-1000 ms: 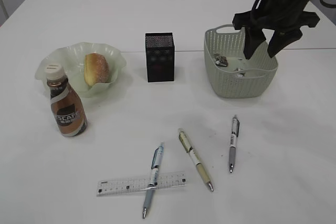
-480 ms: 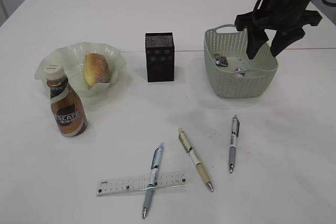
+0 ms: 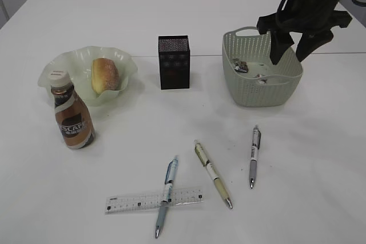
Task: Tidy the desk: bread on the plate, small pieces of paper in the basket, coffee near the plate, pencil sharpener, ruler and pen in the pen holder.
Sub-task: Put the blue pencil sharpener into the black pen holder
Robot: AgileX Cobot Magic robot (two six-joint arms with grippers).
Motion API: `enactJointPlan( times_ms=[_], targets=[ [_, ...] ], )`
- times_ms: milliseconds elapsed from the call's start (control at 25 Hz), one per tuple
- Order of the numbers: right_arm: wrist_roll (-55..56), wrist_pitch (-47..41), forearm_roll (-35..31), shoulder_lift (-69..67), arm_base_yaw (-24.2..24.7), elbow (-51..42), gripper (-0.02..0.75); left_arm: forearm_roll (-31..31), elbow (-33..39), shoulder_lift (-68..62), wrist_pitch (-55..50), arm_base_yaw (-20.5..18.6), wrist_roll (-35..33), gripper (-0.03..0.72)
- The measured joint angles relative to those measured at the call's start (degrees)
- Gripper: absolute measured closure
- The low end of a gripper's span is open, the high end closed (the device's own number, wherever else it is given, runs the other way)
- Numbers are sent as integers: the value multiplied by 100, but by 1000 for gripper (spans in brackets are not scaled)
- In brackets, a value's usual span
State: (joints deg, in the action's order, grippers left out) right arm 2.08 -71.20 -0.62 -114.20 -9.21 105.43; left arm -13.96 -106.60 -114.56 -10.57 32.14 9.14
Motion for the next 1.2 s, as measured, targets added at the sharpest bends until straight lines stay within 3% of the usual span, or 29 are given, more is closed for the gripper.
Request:
enactJointPlan(
  times_ms=[320, 1200],
  targets=[
    [0, 0, 6, 0, 0, -9, 334, -199, 167, 0, 783, 0, -10, 367],
    [-4, 0, 13, 0, 0, -9, 334, -57, 288, -613, 1622, -107, -10, 367]
  ],
)
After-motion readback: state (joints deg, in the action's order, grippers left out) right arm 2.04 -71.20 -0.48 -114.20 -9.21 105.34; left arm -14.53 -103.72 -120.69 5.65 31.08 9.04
